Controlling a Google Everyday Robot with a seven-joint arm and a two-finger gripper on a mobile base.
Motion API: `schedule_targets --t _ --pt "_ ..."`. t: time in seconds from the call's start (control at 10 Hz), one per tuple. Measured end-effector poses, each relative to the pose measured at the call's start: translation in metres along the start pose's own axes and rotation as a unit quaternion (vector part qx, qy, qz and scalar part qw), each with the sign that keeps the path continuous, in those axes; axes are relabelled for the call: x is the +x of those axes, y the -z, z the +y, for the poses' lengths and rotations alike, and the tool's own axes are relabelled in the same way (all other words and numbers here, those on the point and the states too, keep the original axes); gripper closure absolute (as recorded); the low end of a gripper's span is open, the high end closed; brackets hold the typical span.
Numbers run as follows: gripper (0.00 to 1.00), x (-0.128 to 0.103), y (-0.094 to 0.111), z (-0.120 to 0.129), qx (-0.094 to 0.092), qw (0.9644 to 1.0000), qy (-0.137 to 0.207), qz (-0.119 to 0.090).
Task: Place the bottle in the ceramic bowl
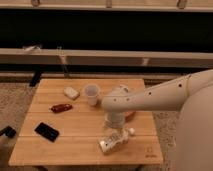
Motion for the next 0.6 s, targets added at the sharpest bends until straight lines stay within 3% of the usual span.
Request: schedule_targets --t 0.6 --pt "0.35 0.003 -0.027 -0.018 -0.001 0.9998 -0.015 0.016"
